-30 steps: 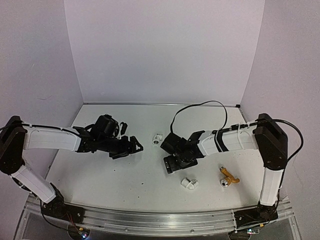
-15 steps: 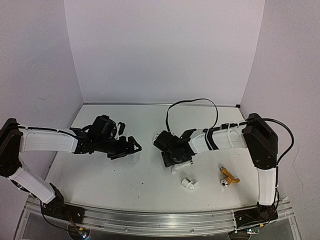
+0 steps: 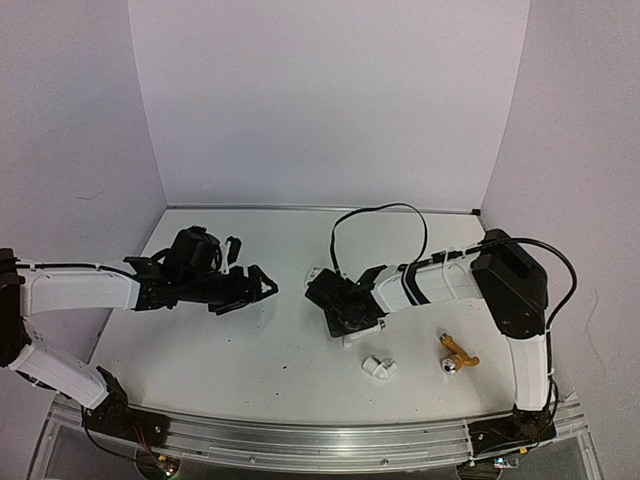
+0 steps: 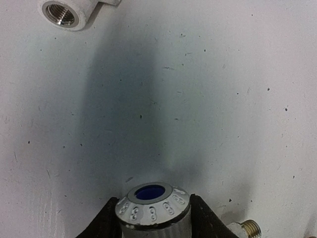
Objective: Install the water faucets
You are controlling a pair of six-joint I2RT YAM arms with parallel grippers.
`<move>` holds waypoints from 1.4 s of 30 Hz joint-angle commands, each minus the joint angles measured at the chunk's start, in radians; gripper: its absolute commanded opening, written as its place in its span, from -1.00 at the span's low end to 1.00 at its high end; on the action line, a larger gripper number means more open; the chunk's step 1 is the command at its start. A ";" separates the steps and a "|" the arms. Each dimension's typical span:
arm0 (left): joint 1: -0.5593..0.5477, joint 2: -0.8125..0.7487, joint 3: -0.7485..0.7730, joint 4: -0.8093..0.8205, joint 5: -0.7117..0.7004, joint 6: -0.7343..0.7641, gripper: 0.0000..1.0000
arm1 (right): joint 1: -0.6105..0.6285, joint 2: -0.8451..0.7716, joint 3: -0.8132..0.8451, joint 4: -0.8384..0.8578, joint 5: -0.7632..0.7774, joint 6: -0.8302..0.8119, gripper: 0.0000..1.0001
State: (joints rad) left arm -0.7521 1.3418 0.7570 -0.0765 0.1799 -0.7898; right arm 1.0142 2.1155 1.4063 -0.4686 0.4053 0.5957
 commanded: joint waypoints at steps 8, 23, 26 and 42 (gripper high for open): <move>-0.004 -0.082 -0.020 0.026 -0.013 -0.029 0.82 | -0.001 -0.109 -0.117 0.138 -0.068 -0.051 -0.47; -0.004 -0.198 -0.044 0.064 -0.067 0.018 0.88 | -0.186 -0.528 -0.424 0.758 -0.991 0.169 -0.87; -0.003 -0.274 -0.104 0.232 0.054 0.039 0.90 | -0.226 -0.544 -0.488 1.075 -1.171 0.351 -0.89; -0.094 -0.251 -0.157 0.829 0.611 0.146 0.99 | -0.090 -0.311 -0.307 1.971 -1.280 0.976 -0.89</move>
State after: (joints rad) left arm -0.8303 1.0794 0.5255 0.6605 0.7033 -0.7277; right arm 0.9123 1.7428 1.0298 1.2343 -0.8780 1.4265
